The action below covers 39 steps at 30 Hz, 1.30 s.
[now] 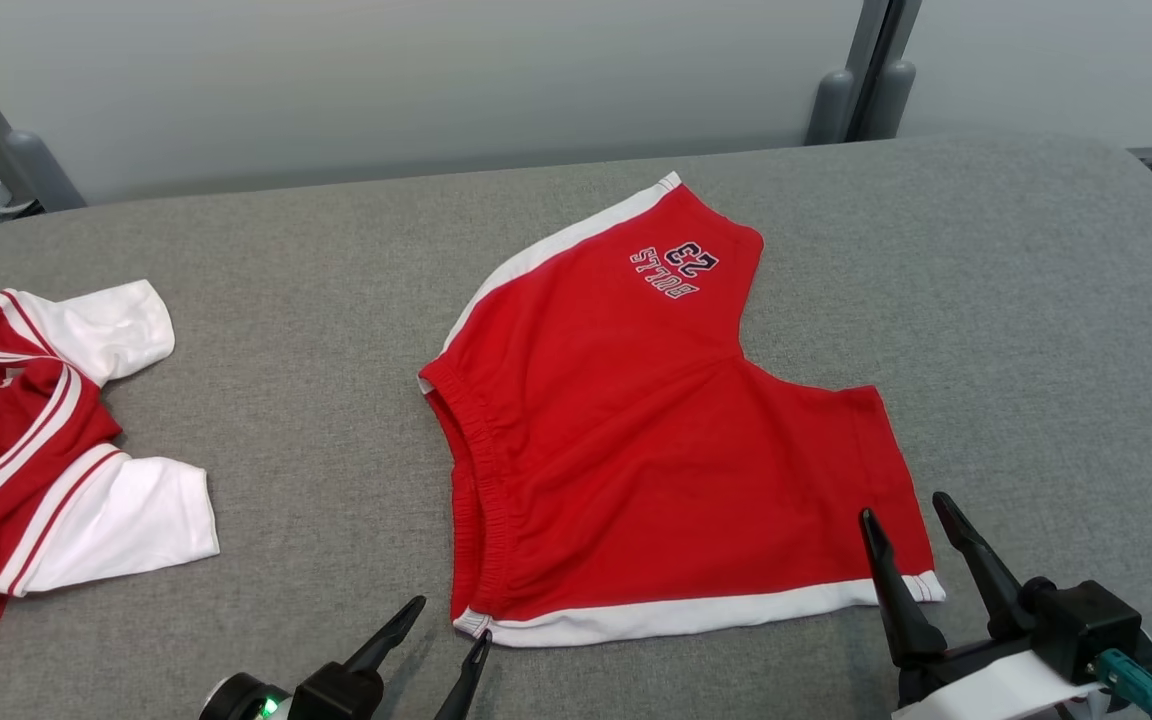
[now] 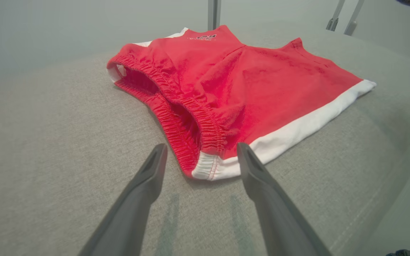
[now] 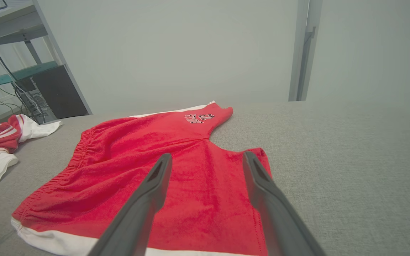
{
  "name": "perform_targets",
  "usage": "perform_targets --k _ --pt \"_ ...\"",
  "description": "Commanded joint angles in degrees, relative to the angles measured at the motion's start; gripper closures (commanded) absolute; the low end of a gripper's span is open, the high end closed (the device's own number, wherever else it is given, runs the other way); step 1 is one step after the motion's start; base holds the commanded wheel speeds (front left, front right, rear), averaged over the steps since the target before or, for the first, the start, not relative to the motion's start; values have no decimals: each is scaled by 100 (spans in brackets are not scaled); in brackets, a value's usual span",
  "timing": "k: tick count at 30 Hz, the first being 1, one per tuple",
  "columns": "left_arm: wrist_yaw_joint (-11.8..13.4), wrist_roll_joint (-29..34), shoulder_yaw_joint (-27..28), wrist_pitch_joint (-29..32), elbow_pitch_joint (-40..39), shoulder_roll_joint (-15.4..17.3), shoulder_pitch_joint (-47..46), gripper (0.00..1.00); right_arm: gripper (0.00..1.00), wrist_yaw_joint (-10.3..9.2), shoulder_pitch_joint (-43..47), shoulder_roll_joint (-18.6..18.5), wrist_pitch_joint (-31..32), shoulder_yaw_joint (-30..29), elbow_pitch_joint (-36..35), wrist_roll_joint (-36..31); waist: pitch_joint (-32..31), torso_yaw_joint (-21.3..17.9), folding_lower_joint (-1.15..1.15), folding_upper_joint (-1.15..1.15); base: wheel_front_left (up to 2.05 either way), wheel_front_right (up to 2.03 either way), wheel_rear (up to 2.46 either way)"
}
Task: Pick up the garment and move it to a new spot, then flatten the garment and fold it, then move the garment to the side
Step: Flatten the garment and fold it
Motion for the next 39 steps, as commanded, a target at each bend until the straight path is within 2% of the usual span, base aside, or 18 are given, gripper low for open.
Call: perform_targets --k 1,8,15,16,17,18,19,20,21,29,34,35,39 --pt "-39 -55 46 -34 26 127 -426 0 0 -1 -222 -109 -35 106 -179 41 137 -43 0 0 0 0 0" --pt "-40 -219 -306 -34 557 337 -889 0 0 -1 -325 -128 -35 44 -221 57 317 -124 0 0 0 0 0" --pt "-40 -351 -590 -34 699 484 -1059 0 0 -1 -353 -102 -35 3 -227 85 405 -156 0 0 0 0 0" --pt "-40 -364 -621 -34 713 500 -1068 4 0 -1 -359 -93 -35 -4 -228 93 410 -162 0 0 0 0 0" --pt "-40 -385 -673 -34 737 519 -1074 34 0 -1 -363 -86 -35 -4 -227 97 410 -168 0 0 0 0 0" --pt "-40 -393 -712 -34 754 540 -1088 53 0 -1 -367 -81 -35 -2 -224 99 411 -174 0 0 0 0 0" --pt "-40 -390 -733 -34 762 559 -1102 65 0 -1 -372 -77 -35 0 -221 100 410 -181 0 0 0 0 0" --pt "-40 -390 -733 -34 762 559 -1102 65 0 -1 -372 -77 -35 0 -221 100 410 -181 0 0 0 0 0" --pt "-40 -428 -788 -34 781 565 -1100 100 0 -1 -374 -75 -35 3 -220 101 409 -189 0 0 0 0 0" --pt "-40 -511 -949 -34 752 650 -1140 100 0 -1 -308 -96 -35 -53 3 227 429 -156 0 0 0 0 0" --pt "-40 -529 -854 -34 574 709 -1095 100 0 -1 -418 -121 -35 83 934 701 537 -67 0 0 0 0 0" --pt "-40 -514 -847 -34 518 716 -1077 100 0 -1 -540 -107 -35 117 1342 835 568 -12 0 0 0 0 0" --pt "-40 -532 -880 -34 504 722 -1079 100 0 -1 -754 -80 -35 194 1886 901 595 58 0 0 0 0 0"
